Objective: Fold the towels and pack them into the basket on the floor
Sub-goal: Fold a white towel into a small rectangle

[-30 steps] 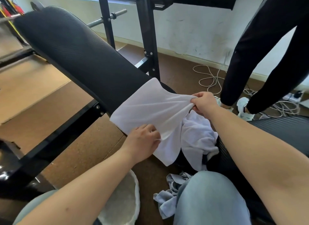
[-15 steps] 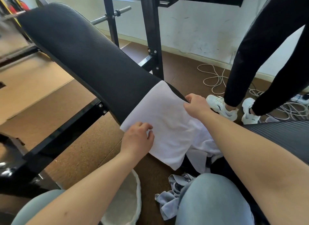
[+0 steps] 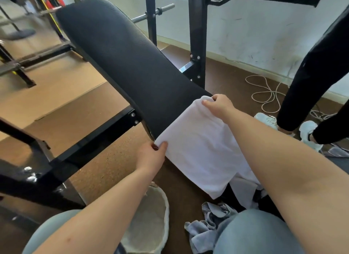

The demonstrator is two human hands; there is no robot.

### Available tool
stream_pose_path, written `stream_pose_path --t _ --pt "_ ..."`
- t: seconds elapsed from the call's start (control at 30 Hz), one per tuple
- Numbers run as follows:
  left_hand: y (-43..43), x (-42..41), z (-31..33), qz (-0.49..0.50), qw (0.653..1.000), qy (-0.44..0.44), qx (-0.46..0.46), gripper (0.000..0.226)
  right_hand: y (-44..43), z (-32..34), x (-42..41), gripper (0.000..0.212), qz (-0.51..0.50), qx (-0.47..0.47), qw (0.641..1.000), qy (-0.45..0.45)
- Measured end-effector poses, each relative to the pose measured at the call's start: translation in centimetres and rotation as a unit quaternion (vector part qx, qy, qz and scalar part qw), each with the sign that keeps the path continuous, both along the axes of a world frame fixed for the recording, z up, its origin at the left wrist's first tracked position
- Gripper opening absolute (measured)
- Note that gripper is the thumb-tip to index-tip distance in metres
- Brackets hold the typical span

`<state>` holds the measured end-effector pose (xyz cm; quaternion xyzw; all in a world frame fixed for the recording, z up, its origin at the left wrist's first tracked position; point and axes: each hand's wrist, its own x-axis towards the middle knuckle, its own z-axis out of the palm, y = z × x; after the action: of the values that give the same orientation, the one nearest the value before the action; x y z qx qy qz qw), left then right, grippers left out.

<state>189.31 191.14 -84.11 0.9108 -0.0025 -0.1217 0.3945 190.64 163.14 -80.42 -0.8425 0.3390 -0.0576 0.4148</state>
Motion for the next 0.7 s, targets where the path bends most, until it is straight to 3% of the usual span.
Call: stream_pose_path --t 0.23,0.43,0.57,0.7 --pt "1.2 0.3 1.8 0.04 0.993 -0.016 -0.113 0.027 1.5 2.8 -3.4 0.029 -0.034 0.024 0.992 -0.118" --pt "3.7 0.0 5.5 0.033 0.974 -0.159 -0.156 0.023 3.1 7.9 -7.0 0.015 -0.043 0.059 0.978 -0.195" --pt "5.6 0.4 7.9 0.032 0.967 -0.175 -0.182 0.025 5.1 10.3 -9.4 0.006 -0.049 0.1 0.968 -0.227" --pt "8.1 0.1 10.1 -0.007 0.962 -0.194 -0.193 0.013 7.3 11.9 -11.6 0.02 -0.047 0.116 0.963 -0.239"
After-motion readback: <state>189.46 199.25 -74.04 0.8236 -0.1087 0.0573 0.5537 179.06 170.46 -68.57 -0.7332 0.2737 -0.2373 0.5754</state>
